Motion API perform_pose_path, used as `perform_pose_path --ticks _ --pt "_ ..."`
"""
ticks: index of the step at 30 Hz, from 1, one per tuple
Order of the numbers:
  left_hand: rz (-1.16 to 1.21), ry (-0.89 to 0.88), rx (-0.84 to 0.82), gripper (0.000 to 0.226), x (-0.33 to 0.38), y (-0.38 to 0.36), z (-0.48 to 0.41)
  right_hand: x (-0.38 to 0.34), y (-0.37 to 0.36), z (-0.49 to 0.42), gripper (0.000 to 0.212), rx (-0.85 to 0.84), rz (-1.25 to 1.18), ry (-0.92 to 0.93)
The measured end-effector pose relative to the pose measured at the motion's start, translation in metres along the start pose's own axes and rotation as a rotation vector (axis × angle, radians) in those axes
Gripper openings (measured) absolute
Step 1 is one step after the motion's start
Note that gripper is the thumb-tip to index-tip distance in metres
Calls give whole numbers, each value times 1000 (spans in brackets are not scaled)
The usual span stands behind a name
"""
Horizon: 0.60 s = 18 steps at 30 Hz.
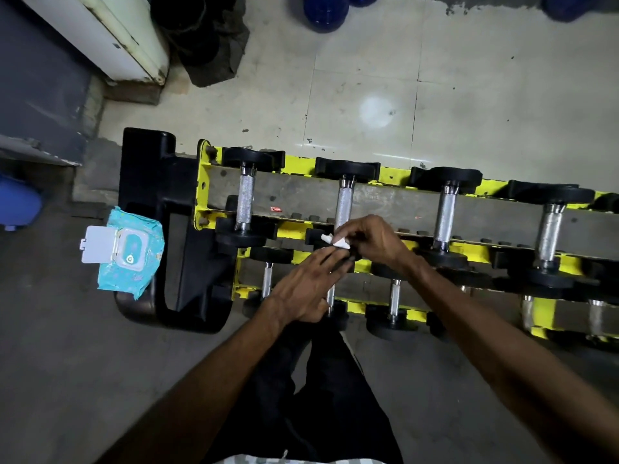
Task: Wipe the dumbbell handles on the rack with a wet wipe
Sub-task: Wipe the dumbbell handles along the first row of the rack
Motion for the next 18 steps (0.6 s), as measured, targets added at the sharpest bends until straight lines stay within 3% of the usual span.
perform_pose_path --ticks 3,7,11,14,18 --pt "29 -10 -22 101 1 -7 0 15 2 20 33 172 -174 -162" --pt "15 9 -14 102 1 -10 -2 19 10 45 15 418 -279 -249" --pt "40 72 -24 98 5 -18 -5 28 16 59 17 594 -355 -301" --pt "137 175 6 87 18 -17 -10 42 44 83 19 731 -337 -327" --pt "280 345 74 79 46 -15 -20 73 88 127 20 794 -256 -391"
Point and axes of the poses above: each hand's wrist, its own z-axis away from the middle knuckle, its own y-axis out of the back of the hand, x = y × z, the point moved 7 cm from there along -z, towards the middle knuckle, and after that the axes turned 7 degrees about y, right-handed, at the moved point
